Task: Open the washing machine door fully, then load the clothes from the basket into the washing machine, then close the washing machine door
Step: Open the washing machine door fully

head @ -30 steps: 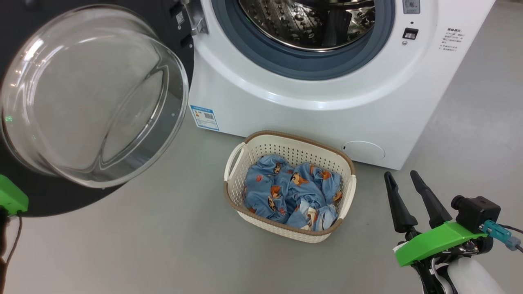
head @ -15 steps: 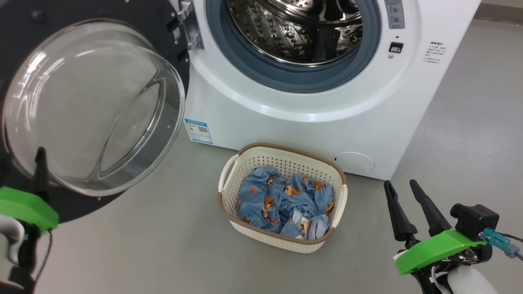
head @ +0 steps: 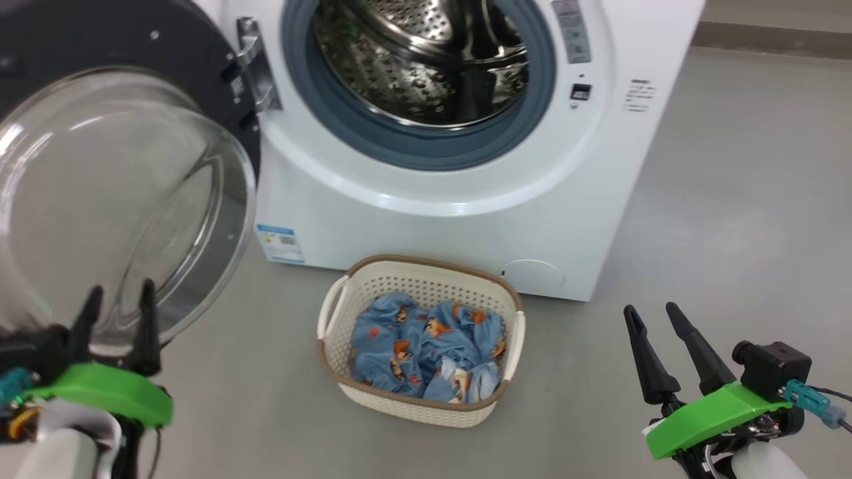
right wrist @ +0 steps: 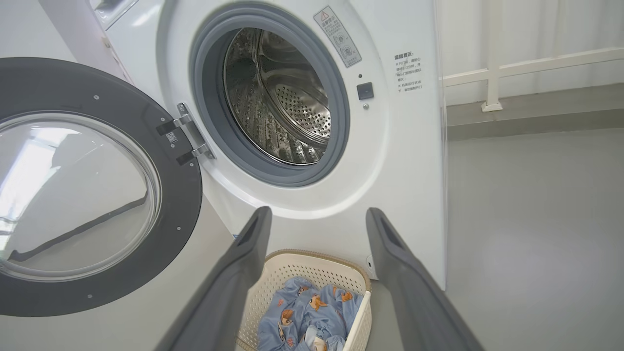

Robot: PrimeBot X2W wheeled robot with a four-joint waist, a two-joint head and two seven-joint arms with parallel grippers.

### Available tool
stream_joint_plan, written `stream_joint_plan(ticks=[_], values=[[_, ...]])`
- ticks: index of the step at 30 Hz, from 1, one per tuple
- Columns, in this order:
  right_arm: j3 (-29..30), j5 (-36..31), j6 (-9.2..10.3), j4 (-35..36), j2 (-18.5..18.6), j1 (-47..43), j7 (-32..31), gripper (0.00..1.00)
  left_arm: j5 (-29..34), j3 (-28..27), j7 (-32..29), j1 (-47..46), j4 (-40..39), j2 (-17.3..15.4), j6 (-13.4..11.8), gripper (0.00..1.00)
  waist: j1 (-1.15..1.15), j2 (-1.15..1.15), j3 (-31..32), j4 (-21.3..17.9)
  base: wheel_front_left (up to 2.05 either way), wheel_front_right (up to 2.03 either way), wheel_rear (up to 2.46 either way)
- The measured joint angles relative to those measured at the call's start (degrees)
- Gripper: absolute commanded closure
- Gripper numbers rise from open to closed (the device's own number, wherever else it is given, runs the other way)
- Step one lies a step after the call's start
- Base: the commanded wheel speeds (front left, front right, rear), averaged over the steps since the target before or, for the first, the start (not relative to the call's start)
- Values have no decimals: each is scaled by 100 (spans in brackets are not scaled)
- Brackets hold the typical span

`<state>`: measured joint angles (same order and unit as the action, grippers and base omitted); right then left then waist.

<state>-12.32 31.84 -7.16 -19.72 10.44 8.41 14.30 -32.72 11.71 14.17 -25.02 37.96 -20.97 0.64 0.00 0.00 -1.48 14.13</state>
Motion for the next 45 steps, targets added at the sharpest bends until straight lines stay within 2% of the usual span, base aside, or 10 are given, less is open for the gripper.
stream_joint_plan(ticks=[10, 23, 33, 45], values=[[-26, -73, 0, 92, 145, -81, 0, 0, -102, 36, -166, 1009, -1330, 105, -452, 0, 0, 0, 154, -663, 0, 0, 0], [-66, -255, 0, 152, 303, -64, 0, 0, -1, 133, -163, 1653, -2106, 219, -896, 0, 0, 0, 231, -1419, 0, 0, 0], [-23, -320, 0, 198, 408, -60, 0, 0, 3, 151, -104, 1972, -2437, 271, -985, 0, 0, 0, 289, -1830, 0, 0, 0], [75, -322, 0, 270, 413, -60, 0, 0, -46, 198, -103, 2063, -2519, 252, -876, 0, 0, 0, 245, -1851, 0, 0, 0]])
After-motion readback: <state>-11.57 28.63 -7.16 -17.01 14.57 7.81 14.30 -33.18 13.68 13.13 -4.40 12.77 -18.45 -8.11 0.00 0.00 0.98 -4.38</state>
